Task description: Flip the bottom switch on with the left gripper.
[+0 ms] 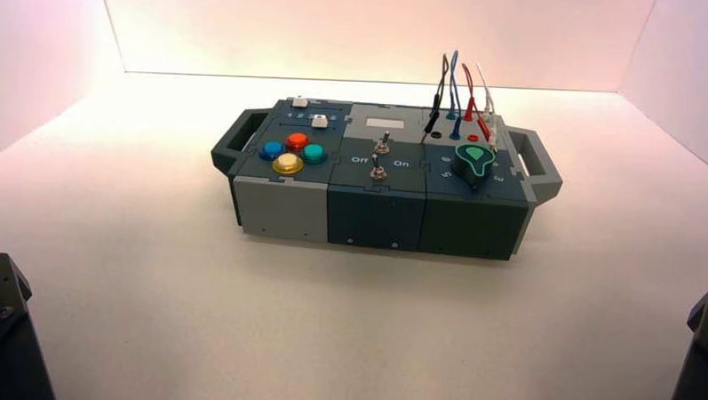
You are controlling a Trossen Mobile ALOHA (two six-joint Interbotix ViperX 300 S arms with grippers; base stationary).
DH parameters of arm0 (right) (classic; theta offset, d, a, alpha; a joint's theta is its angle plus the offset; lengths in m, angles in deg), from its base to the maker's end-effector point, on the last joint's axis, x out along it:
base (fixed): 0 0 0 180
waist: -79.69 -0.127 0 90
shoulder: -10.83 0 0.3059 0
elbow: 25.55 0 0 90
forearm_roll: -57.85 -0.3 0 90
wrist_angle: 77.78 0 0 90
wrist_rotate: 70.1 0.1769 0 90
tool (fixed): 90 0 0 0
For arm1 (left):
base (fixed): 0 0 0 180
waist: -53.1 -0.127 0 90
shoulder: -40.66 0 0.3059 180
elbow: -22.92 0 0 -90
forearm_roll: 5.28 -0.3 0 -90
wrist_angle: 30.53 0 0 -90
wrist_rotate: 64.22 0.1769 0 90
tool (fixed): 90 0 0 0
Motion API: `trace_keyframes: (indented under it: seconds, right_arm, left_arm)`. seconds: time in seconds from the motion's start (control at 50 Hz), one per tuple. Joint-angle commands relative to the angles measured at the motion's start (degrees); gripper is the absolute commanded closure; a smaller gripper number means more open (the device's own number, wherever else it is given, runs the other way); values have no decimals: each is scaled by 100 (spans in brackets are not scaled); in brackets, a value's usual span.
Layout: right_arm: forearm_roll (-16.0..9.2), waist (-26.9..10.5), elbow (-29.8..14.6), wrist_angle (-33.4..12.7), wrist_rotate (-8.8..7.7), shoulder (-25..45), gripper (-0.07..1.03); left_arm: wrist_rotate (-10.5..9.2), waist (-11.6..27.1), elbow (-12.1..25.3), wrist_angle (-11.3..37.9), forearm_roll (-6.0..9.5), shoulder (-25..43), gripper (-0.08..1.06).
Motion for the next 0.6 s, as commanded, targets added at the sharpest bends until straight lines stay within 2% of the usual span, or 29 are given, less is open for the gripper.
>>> trace_keyframes:
  seconds: [0.02, 0.6]
  right_arm:
    - [-26, -18, -193, 9, 18, 35, 99]
    - [-97, -35, -193, -35, 26, 123, 99]
  left_arm:
    - [18, -9, 114, -62, -9, 26, 101]
    - [18, -9, 114, -97, -18, 9, 101]
